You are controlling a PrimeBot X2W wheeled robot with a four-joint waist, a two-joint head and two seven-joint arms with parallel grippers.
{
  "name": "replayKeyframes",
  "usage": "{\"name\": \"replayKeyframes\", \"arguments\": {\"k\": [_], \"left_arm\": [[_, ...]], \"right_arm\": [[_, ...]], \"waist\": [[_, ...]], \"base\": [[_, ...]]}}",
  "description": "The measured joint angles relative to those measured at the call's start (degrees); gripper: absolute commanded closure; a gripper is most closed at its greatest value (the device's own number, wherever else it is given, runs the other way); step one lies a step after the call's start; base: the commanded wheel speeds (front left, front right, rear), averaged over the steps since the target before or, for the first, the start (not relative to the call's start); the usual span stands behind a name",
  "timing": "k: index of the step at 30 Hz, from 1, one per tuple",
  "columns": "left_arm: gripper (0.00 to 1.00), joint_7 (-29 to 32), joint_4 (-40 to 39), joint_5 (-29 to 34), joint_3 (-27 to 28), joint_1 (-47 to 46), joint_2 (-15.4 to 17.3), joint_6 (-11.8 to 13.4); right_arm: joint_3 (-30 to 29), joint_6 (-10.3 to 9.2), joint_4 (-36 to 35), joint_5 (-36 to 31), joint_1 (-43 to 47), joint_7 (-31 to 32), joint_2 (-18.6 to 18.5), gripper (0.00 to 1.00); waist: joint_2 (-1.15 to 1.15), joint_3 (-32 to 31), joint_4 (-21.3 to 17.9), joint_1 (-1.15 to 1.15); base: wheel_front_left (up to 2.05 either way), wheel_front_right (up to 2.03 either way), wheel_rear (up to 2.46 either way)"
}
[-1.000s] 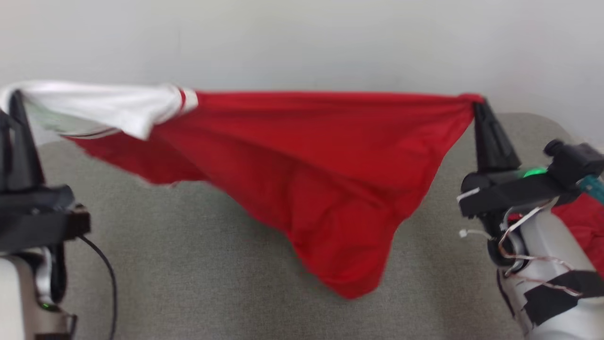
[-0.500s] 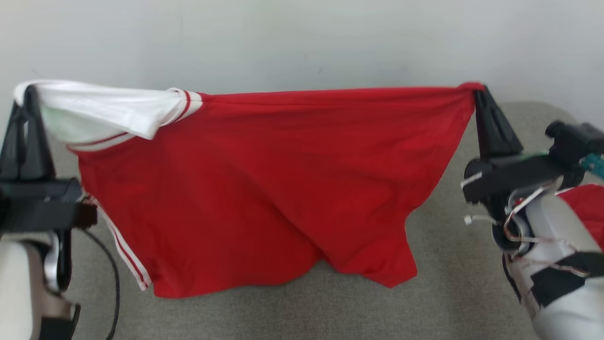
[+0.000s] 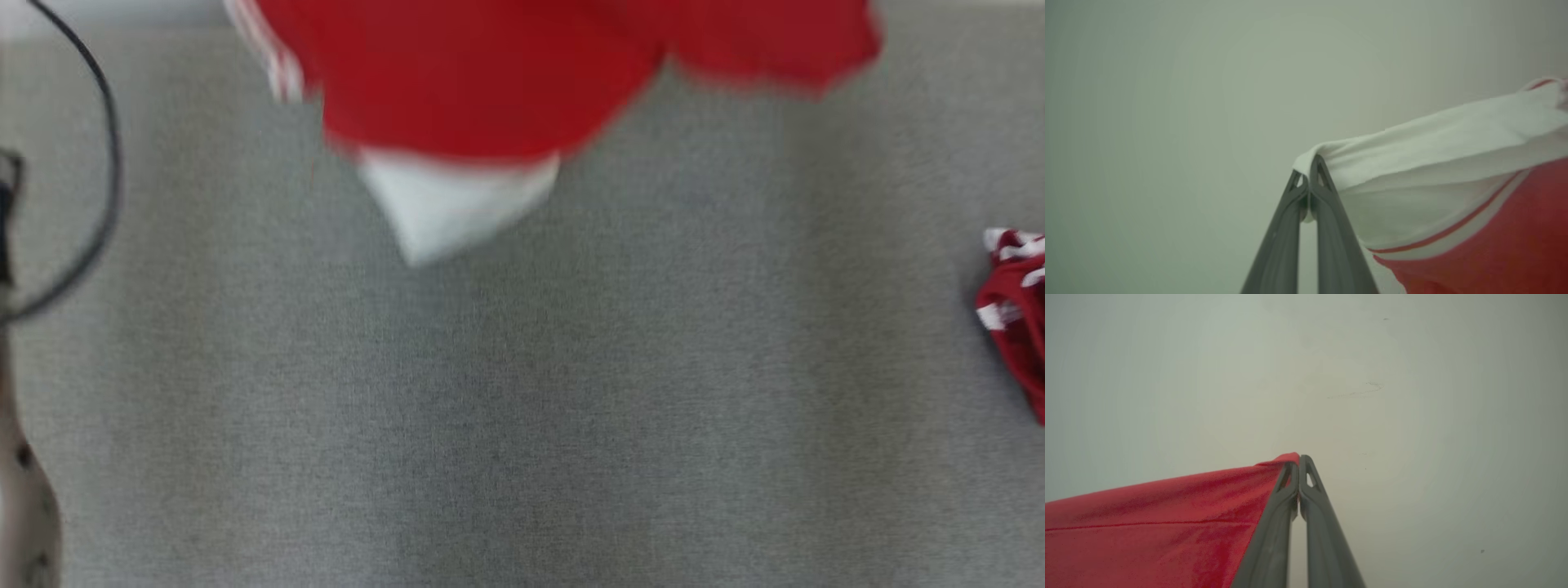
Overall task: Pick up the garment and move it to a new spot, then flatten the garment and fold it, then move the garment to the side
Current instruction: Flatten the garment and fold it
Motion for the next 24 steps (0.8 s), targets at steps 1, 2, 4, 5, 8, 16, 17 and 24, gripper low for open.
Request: {"name": "replayKeyframes", "arguments": {"k": [1,2,4,5,8,16,17,24], "left_arm": [[1.0,-0.7,0.9,0.0,0.4,-2.6,0.1,0.7],[1.0,-1.3,1.5,0.0,0.7,-4.7,0.1,1.4],[1.0,-1.8,2.3,0.0,0.8,-7.3,0.1,1.5],[1.0,-2.0,2.2,-0.2,0.9,-8.1,0.1,1.5],[1.0,-2.2,0.4,-0.7,0.8,-8.4,-0.6,1.0],[1.0,-2.2,-5.7,-5.1,4.6,12.4,-7.2,1.4],[1.0,-2.2,-5.5,-5.3,4.8,16.2,-8.0,0.5],[1.0,-2.2,-3.5,-7.9,6.9,40.1,-13.3,-1.5]], "right_arm": [[-1.2,0.0,1.0,-1.4,-2.5,-0.6,0.0,1.0],[-2.2,0.0,1.9,-2.7,-4.4,-1.0,0.0,1.0],[-3.5,0.0,3.3,-4.4,-6.6,-1.3,0.4,1.0],[-4.1,0.0,3.5,-4.7,-7.2,-1.3,0.6,1.0],[-5.6,0.0,1.6,-5.2,-6.8,-1.4,0.4,1.0],[-0.4,0.0,-3.6,2.5,14.6,-1.4,0.9,1.0],[0.9,0.0,-3.8,4.6,18.4,-1.4,1.2,1.0],[13.3,-0.01,-4.9,18.8,40.9,-1.2,-0.7,1.0]], "waist": [[0.0,1.1,0.2,0.0],[0.0,2.2,0.3,0.01],[0.0,4.0,0.7,0.0],[0.0,4.8,0.9,0.01],[0.0,6.9,1.6,0.0],[0.01,9.0,3.0,0.0],[0.01,8.6,3.1,-0.01],[0.0,4.0,3.0,-0.03]], "base": [[0.0,0.0,0.0],[0.0,0.0,0.0],[0.0,0.0,0.0],[0.0,0.0,0.0],[0.0,0.0,0.0],[0.0,0.0,0.0],[0.0,0.0,0.0],[0.0,0.0,0.0]]}}
